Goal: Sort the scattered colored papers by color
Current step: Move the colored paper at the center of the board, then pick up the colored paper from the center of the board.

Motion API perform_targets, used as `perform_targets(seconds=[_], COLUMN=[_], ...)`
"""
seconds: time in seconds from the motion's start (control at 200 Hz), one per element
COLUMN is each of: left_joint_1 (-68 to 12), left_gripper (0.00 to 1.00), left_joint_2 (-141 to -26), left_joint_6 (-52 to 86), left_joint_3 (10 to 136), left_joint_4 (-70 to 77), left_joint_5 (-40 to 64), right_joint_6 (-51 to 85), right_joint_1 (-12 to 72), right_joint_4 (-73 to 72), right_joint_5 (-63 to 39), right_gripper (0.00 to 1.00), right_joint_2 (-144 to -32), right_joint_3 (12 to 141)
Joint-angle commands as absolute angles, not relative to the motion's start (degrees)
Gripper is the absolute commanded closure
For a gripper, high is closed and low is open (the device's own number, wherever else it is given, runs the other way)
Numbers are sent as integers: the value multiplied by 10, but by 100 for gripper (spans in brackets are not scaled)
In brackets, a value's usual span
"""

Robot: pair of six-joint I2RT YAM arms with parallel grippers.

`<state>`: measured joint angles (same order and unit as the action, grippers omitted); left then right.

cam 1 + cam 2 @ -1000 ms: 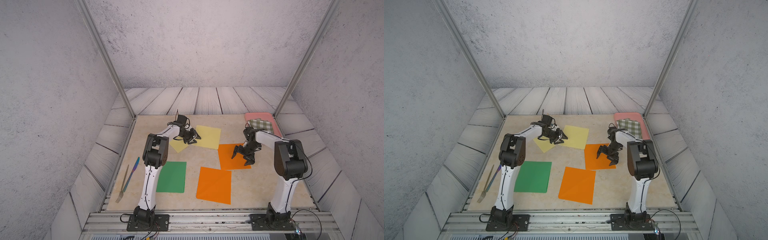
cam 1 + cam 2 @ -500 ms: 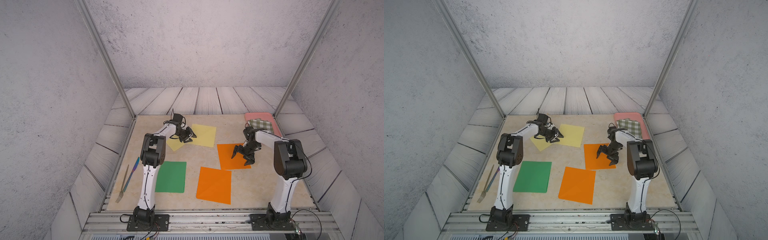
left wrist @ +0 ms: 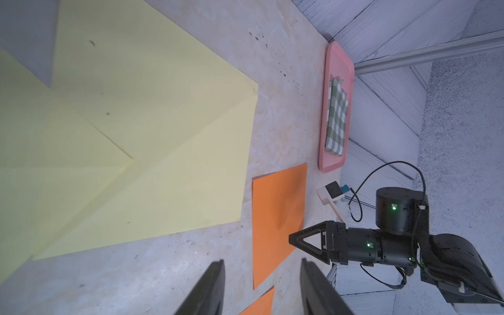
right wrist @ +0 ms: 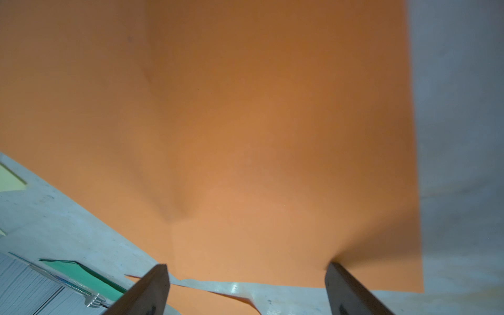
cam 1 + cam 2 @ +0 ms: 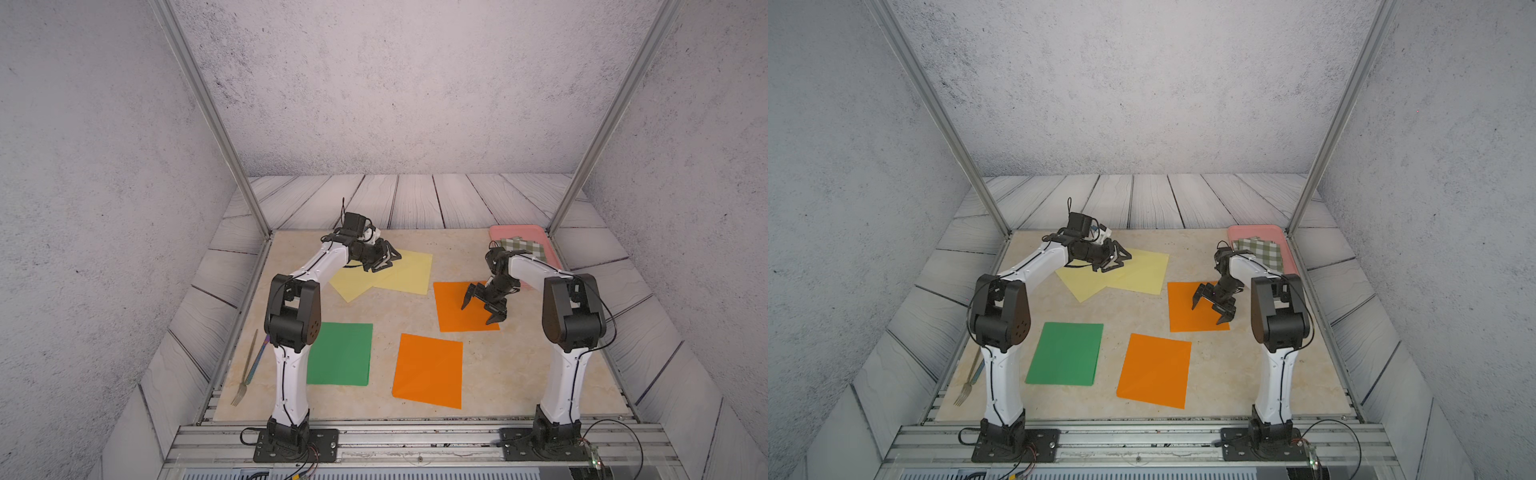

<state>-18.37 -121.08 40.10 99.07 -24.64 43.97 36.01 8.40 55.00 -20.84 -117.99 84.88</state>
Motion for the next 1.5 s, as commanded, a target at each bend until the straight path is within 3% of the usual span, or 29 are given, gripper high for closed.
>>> perform_targets(seconds=[0.0,0.285,0.59,1.016,1.496], left_joint_1=[-212,-222,-217,-214,-196], left_gripper=[50,50,49,48,48], left_joint_2=[-1198,-1162,-1159,-1158,-1143], left_joint_6=[409,419,439,448,448], left_joint_3=[939,926,966,989,977], left_joint_4=[-228,-203,-200,-211,-213], left_joint_5=[466,462,441,428,431], right_joint_6=[340,329,355,374,355], right_joint_1=[92,185,200,236,247], right_joint_4=[467,519,502,411,400], right_joint_5=[-212,-152,-201,-269,-282], right_gripper=[7,7,8,8,8], right_joint_2=[-1146,-961,-862,-917,-1017], right_joint_3=[820,737,593,548,601])
